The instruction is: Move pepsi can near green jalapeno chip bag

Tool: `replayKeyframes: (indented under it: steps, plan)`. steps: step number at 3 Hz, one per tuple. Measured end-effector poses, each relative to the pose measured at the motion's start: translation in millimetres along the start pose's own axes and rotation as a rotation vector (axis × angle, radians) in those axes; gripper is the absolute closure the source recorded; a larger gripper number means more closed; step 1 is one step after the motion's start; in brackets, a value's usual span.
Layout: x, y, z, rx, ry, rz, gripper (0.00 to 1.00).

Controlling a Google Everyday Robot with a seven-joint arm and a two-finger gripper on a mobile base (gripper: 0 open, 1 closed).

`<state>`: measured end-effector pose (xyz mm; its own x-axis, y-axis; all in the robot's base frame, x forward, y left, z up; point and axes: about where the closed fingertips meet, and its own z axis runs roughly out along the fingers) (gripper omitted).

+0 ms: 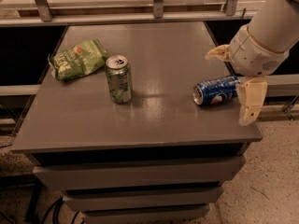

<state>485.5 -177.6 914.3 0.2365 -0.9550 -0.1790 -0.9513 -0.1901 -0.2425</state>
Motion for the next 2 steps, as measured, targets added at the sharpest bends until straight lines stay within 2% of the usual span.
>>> replayKeyframes:
  steps: [2]
  plan:
    - [4,-6,22,-0.034,0.018,-0.016,0.0]
